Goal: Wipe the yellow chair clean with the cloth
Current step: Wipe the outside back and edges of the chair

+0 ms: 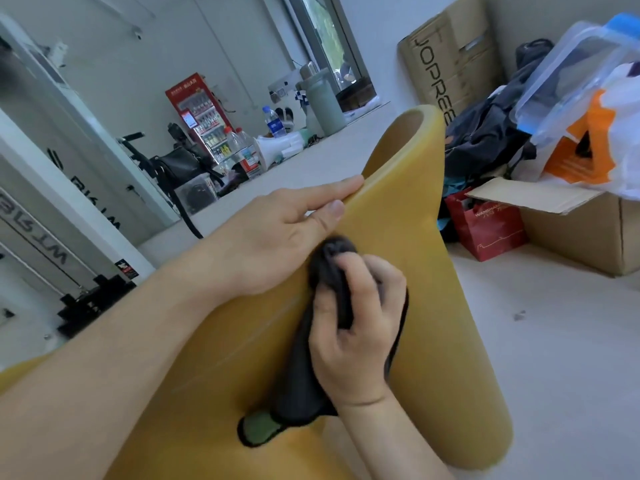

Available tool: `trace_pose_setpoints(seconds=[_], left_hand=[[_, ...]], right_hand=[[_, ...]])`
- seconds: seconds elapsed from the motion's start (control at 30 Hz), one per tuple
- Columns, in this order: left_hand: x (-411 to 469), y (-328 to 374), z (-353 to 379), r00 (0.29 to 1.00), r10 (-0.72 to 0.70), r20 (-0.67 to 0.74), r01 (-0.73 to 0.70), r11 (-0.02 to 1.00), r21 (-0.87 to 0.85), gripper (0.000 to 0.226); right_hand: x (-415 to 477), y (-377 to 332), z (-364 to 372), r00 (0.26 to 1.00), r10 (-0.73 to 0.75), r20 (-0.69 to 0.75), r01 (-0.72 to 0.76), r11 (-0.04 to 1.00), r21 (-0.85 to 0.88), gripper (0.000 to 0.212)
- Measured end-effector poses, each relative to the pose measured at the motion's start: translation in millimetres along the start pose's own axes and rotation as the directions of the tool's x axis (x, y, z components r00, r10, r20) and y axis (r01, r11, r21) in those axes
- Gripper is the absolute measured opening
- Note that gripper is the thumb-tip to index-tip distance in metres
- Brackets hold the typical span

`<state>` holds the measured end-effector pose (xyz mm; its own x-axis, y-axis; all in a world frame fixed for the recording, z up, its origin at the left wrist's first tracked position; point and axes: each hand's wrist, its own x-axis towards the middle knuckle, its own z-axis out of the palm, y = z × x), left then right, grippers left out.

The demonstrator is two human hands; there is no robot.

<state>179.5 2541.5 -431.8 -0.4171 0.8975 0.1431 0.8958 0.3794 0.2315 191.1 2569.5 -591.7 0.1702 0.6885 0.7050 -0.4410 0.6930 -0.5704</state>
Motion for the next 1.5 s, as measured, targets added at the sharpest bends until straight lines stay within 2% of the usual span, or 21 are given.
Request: trace_pose_setpoints(seconds=[0.1,0.17,0.23,0.33,0.4,0.43,0.53,0.6,0.67,0.77,0.83,0.93,1.07,1.1,1.17,1.2,1.23,1.33,1.4,1.43,1.5], left_hand=[[3.0,2.4,0.9,1.000,-0.008,-0.023,0.007,1.000,-0.007,0.038],[6.0,4.3,2.3,1.000,-0.020,-0.024,0.020,1.000,0.022,0.038],[8.9,6.1,0.9,1.000,-0.005,-0.030,0.006,0.999,0.038,0.038],[9.4,5.6,0.1,1.000,-0.014,-0.017,0.015,0.999,0.032,0.038],[3.2,4.1,-0.4,1.000,-0.016,-0.016,0.016,1.000,0.023,0.037],[-1.9,2.8,-2.2,1.000,-0.011,-0.019,0.012,1.000,0.021,0.037],[-24.1,-7.0,-13.0,0.999,-0.042,-0.015,0.043,0.998,0.036,0.035],[-34.3,-13.6,-15.2,0.998,-0.055,-0.015,0.056,0.997,0.055,0.033],[-35.8,-15.5,-14.1,0.998,-0.026,-0.055,0.027,0.999,0.019,0.030],[-31.1,-13.8,-12.0,0.997,0.026,-0.070,-0.031,0.997,-0.066,0.031],[-30.9,-14.7,-10.9,0.995,0.065,-0.080,-0.071,0.995,-0.075,0.030],[-28.7,-16.7,-8.8,0.991,0.041,-0.131,-0.046,0.998,-0.035,0.027],[-28.1,-12.2,-9.1,0.994,-0.004,-0.108,0.005,1.000,0.006,0.032],[-28.0,-11.5,-8.9,0.994,0.001,-0.108,-0.001,1.000,-0.002,0.032],[-27.1,-11.7,-8.4,0.993,0.020,-0.115,-0.021,1.000,-0.007,0.032],[-27.0,-11.4,-7.9,0.993,0.027,-0.115,-0.028,1.000,-0.011,0.032],[-27.3,-11.1,-7.8,0.993,0.030,-0.114,-0.033,0.999,-0.019,0.032],[-28.5,-12.3,-7.8,0.992,0.040,-0.116,-0.048,0.997,-0.068,0.032],[-27.7,-14.5,-7.7,0.991,0.030,-0.132,-0.039,0.997,-0.068,0.032],[-27.4,-14.8,-7.3,0.991,0.021,-0.133,-0.028,0.998,-0.048,0.031],[-27.2,-16.2,-7.9,0.992,-0.009,-0.122,0.007,1.000,-0.017,0.030]], right_hand=[[61.3,31.7,-0.7,0.953,0.233,-0.194,-0.235,0.972,0.013,0.029],[69.3,33.2,0.3,0.933,0.263,-0.246,-0.271,0.962,0.001,0.030],[39.7,19.8,5.0,0.957,0.187,-0.224,-0.192,0.981,-0.002,0.028],[-15.5,-11.0,5.6,0.997,0.047,-0.068,-0.046,0.999,0.004,0.023],[-9.8,-5.1,1.3,1.000,-0.026,0.008,0.026,1.000,0.009,0.021],[6.3,6.4,-2.1,1.000,-0.007,-0.006,0.007,1.000,0.017,0.021],[69.0,38.7,-9.9,0.967,0.217,-0.134,-0.215,0.976,0.032,0.023],[66.9,28.9,-6.1,0.946,0.289,-0.147,-0.286,0.957,0.043,0.027],[29.3,-2.1,3.1,0.973,0.216,-0.078,-0.211,0.975,0.070,0.027],[8.2,-25.5,5.5,0.999,-0.029,0.024,0.027,0.998,0.065,0.025],[39.1,-14.8,6.9,0.998,-0.057,-0.040,0.059,0.998,0.037,0.023],[63.2,18.9,8.9,0.982,0.025,-0.186,-0.027,1.000,-0.006,0.026],[15.6,68.8,-5.7,0.937,0.234,-0.258,-0.283,0.943,-0.173,0.028],[8.4,69.6,-6.4,0.907,0.301,-0.295,-0.360,0.918,-0.168,0.029],[7.5,51.8,3.0,0.820,0.476,-0.319,-0.510,0.860,-0.029,0.033],[10.3,35.2,9.3,0.824,0.481,-0.299,-0.497,0.867,0.024,0.035],[12.4,15.9,14.4,0.864,0.420,-0.279,-0.428,0.903,0.034,0.034],[7.1,-17.0,16.6,0.988,0.052,-0.147,-0.052,0.999,0.005,0.028],[4.2,1.9,10.4,0.982,-0.184,-0.052,0.183,0.983,-0.022,0.026],[-0.1,21.8,6.2,0.976,-0.216,-0.024,0.214,0.975,-0.064,0.025],[-11.2,56.3,-0.2,0.996,-0.072,-0.059,0.062,0.986,-0.156,0.026]])
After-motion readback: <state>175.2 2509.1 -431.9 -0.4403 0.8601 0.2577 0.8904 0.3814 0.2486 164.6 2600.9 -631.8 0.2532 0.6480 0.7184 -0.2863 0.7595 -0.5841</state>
